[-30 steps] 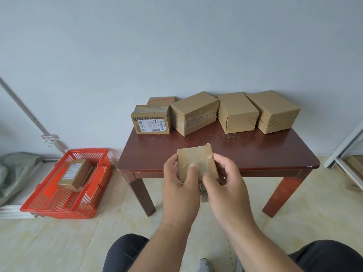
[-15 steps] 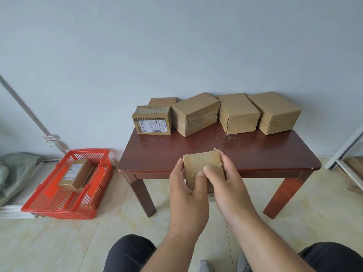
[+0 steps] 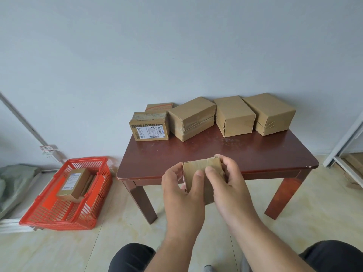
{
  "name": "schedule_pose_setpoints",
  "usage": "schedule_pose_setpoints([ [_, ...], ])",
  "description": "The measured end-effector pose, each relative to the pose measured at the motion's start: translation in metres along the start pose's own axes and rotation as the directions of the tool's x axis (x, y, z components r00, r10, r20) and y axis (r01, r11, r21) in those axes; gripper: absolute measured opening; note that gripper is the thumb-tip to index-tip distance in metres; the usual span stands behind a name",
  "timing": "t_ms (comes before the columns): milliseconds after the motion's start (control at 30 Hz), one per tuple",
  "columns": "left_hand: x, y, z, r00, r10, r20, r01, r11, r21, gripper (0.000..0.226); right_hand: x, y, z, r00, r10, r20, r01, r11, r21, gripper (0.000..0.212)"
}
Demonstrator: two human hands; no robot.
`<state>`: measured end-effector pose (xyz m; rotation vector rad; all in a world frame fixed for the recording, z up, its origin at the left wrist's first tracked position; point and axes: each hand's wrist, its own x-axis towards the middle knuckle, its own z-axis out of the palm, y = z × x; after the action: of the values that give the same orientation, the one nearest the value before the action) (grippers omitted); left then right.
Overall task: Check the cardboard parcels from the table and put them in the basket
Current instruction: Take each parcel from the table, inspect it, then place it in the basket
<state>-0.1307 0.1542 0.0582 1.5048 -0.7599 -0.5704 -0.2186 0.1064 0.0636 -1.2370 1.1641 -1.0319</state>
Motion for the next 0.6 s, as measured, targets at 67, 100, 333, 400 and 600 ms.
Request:
schedule_pose_setpoints([
  [67, 0.001, 0.001, -0.001, 1.0, 0.008, -0.015, -0.008, 1.0, -0.018, 0.024, -0.004, 0.002, 0.001, 1.0, -0.008, -0.012, 0.007, 1.0, -0.015, 0.029],
  [100, 0.003, 0.002, -0.001, 0.999, 0.01, -0.03, -0.011, 0.999, -0.043, 0.023, -0.007, 0.004, 0.002, 1.0, -0.017, -0.011, 0.017, 1.0, -0.022, 0.03],
  [333, 0.005, -0.001, -0.016, 0.996, 0.041, -0.084, -0.046, 0.998, -0.052, 0.02, -0.022, 0.011, 0.007, 0.998, -0.06, -0.011, 0.059, 0.997, -0.051, 0.032],
  [400, 0.006, 0.0, -0.022, 0.987, 0.129, -0.091, -0.13, 0.991, -0.009, 0.02, -0.025, 0.006, 0.013, 0.998, -0.054, -0.018, 0.053, 0.998, -0.021, 0.031],
  [600, 0.018, 0.003, -0.047, 0.882, 0.466, -0.064, -0.436, 0.861, 0.263, 0.032, -0.033, -0.009, 0.032, 0.999, -0.015, -0.051, 0.017, 0.999, 0.031, 0.02],
])
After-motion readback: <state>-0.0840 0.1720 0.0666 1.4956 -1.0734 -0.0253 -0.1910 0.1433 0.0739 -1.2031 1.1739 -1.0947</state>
